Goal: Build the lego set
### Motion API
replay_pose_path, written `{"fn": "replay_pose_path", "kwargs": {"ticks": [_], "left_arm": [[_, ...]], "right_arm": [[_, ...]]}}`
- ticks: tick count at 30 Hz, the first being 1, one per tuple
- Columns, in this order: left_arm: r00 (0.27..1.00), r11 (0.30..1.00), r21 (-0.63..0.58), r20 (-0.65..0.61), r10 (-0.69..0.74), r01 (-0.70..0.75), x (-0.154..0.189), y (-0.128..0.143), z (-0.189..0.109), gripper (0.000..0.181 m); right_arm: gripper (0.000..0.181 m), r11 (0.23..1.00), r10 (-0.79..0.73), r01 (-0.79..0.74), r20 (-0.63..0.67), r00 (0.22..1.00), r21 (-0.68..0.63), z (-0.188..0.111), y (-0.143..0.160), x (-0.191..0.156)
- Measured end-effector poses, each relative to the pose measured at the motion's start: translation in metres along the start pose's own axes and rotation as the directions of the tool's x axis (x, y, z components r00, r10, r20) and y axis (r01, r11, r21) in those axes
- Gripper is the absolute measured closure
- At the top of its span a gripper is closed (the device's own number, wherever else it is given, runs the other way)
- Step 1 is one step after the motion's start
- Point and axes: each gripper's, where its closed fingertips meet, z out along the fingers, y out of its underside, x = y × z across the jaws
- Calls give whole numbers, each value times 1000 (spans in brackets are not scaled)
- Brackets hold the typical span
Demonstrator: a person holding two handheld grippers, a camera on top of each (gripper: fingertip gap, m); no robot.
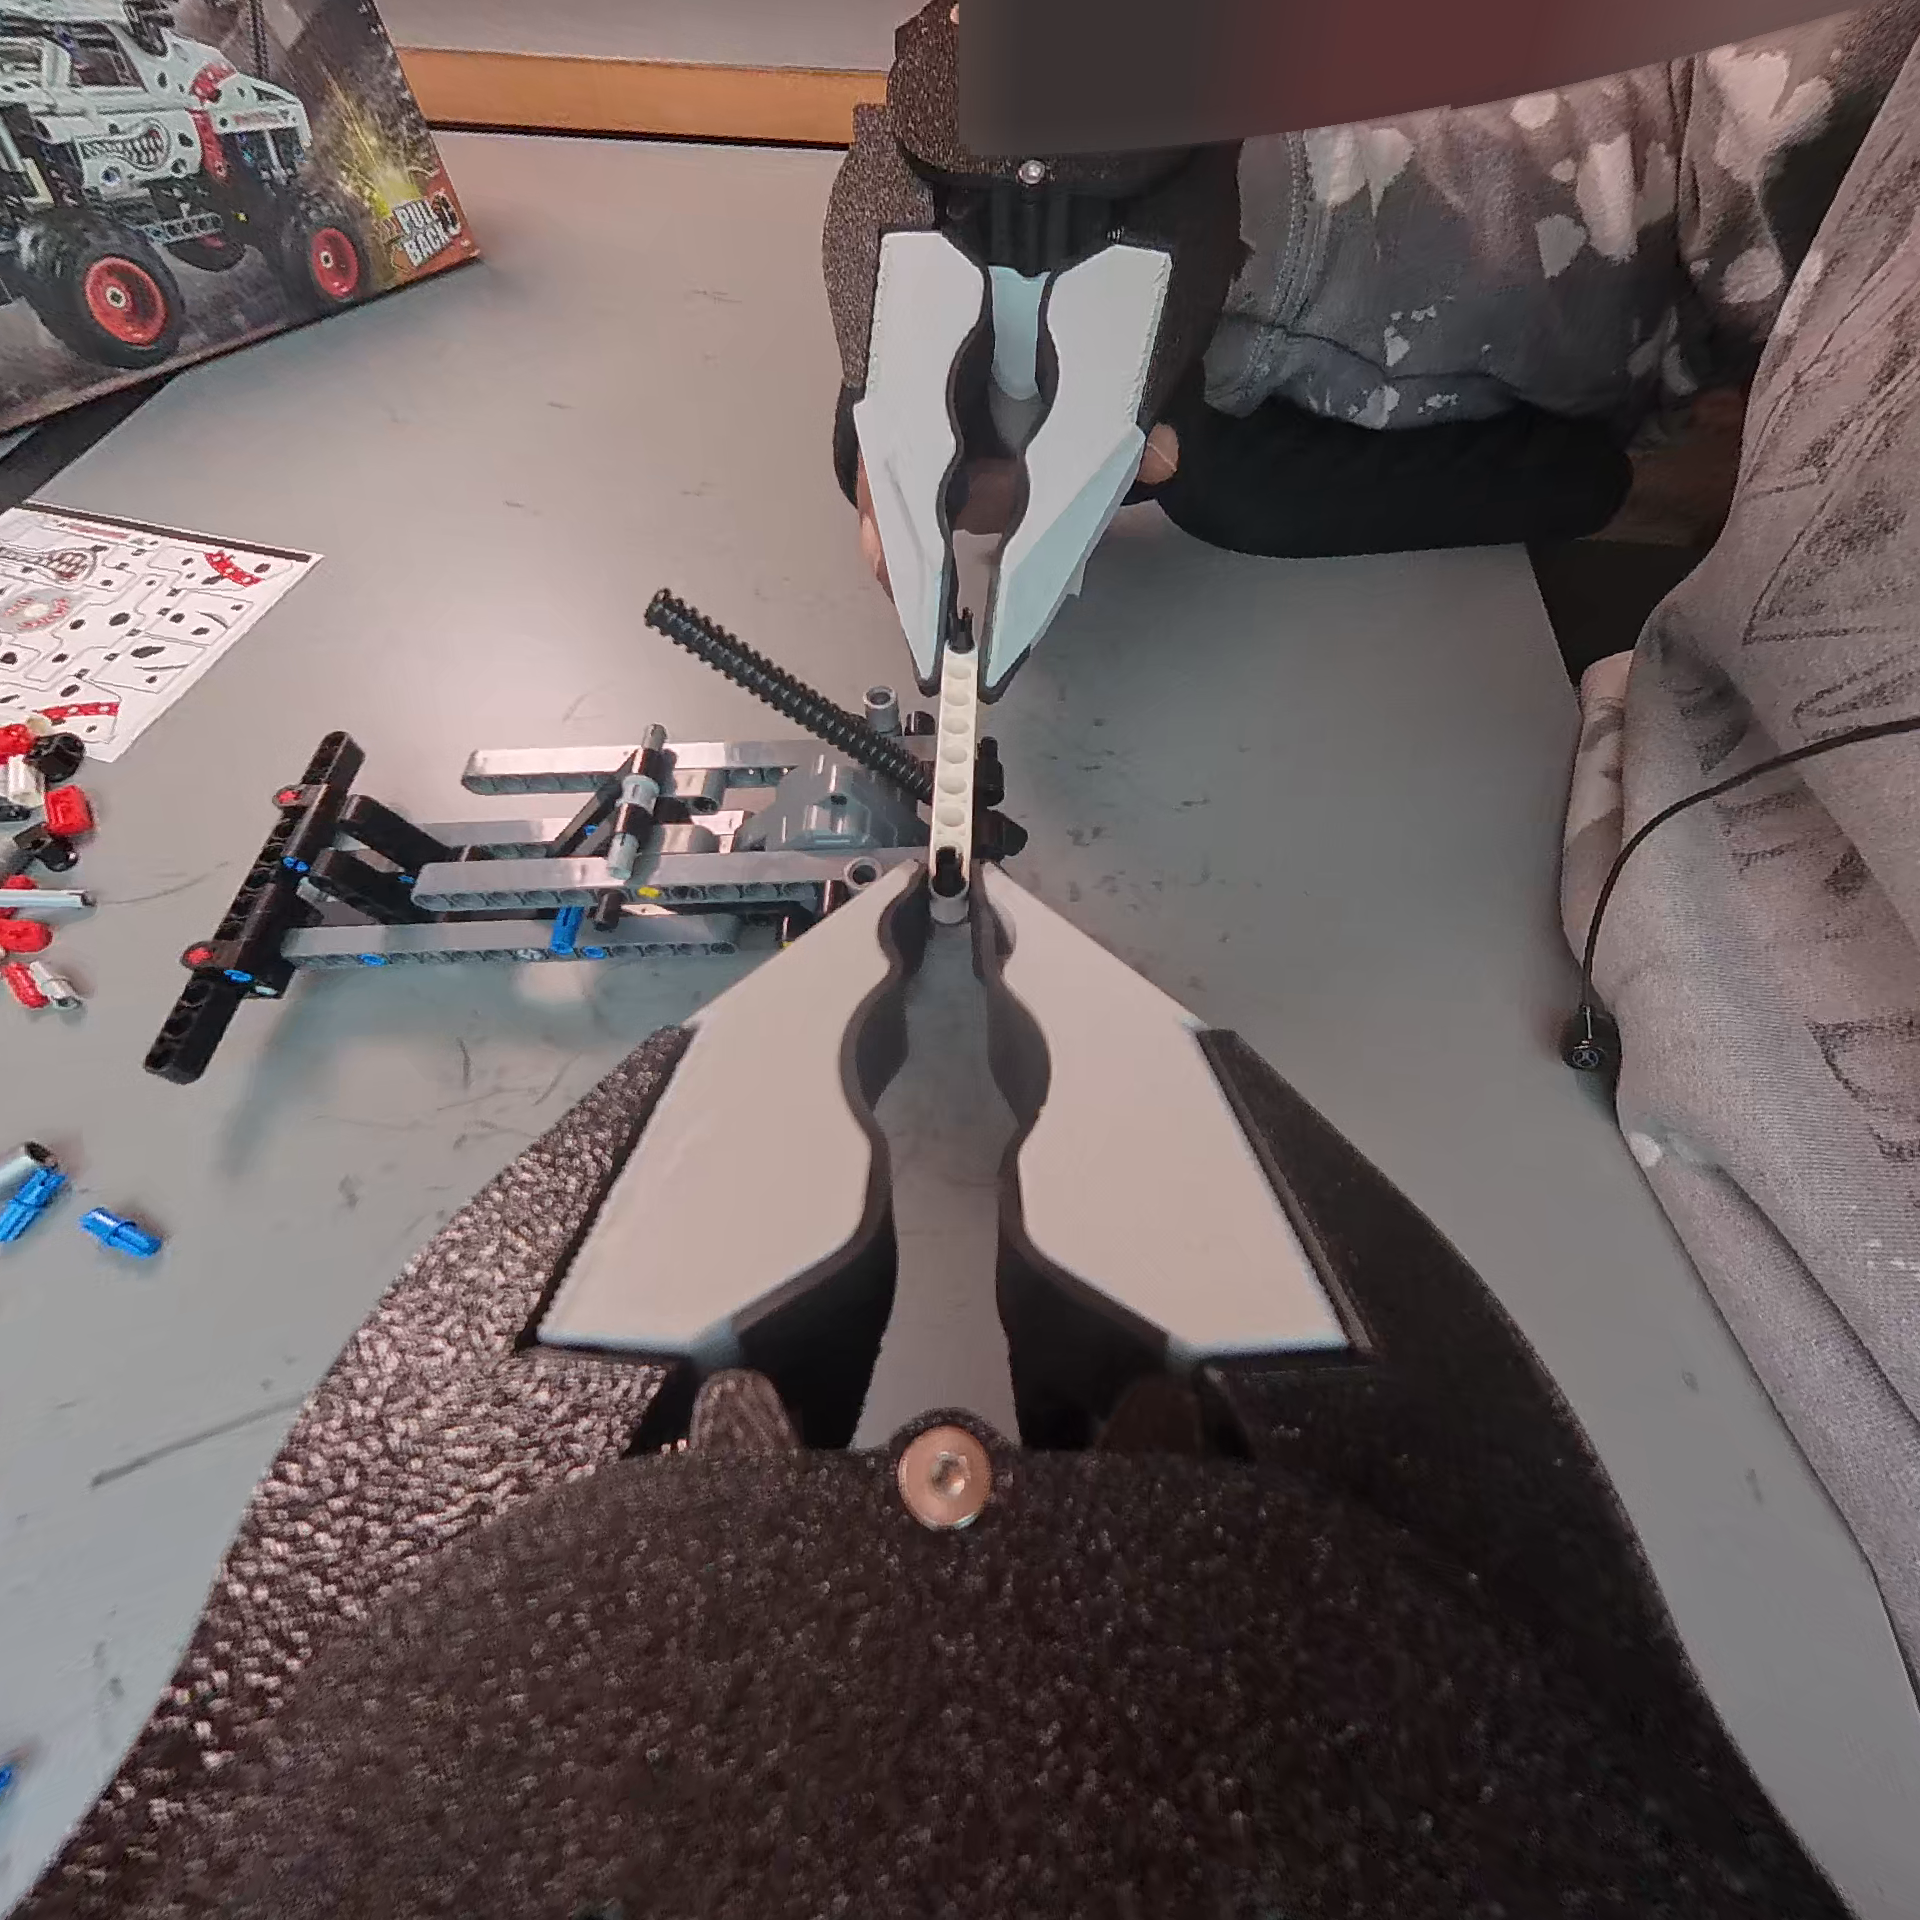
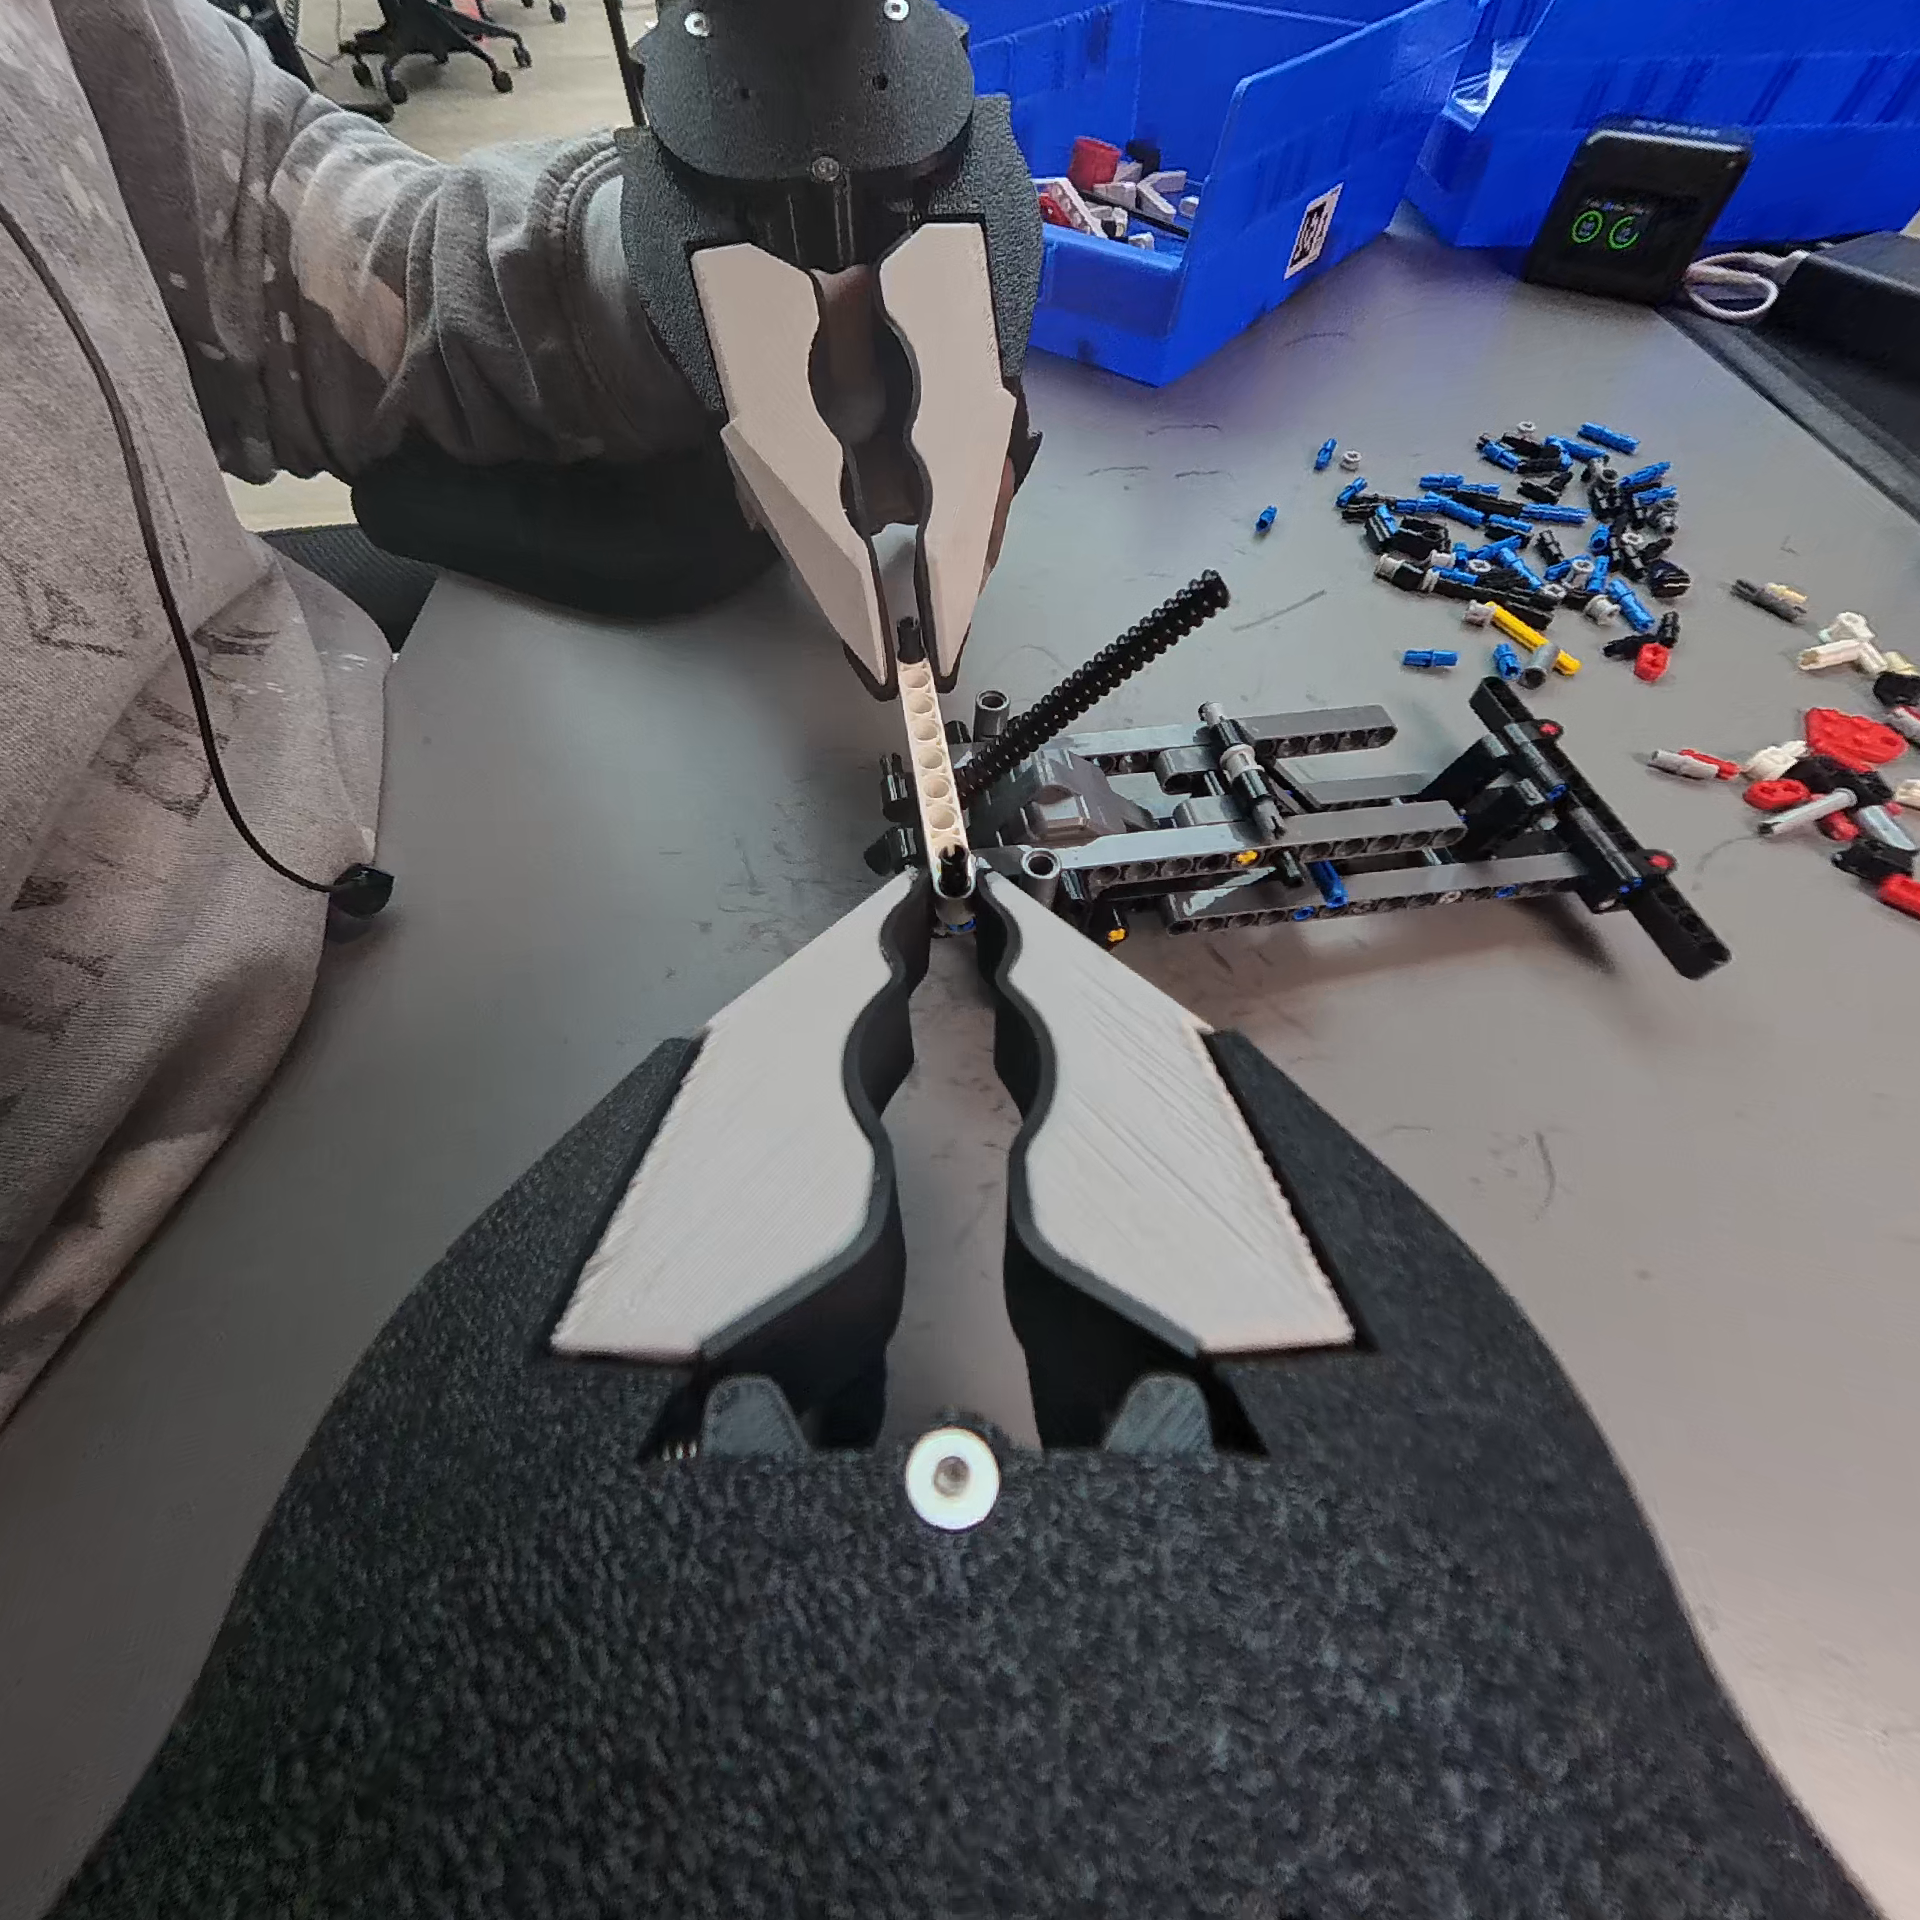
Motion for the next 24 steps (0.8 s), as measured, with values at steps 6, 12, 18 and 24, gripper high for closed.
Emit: {"fn": "replay_pose_path", "kwargs": {"ticks": [6,12,18,24], "left_arm": [[999,999,-33,30,21,-20,-3,6,6,170],[999,1000,-28,45,8,-6,-5,5,8,172],[999,1000,-29,36,-9,10,-5,5,8,172],[999,999,-34,24,-24,25,-5,5,8,172]], "right_arm": [[174,1000,5,-5,-9,1000,8,2,-2,1],[174,1000,3,-3,-17,1000,11,2,-3,2],[145,982,-189,188,-99,977,-27,-3,-2,5],[125,692,-721,673,-289,630,-261,3,-5,6]]}}
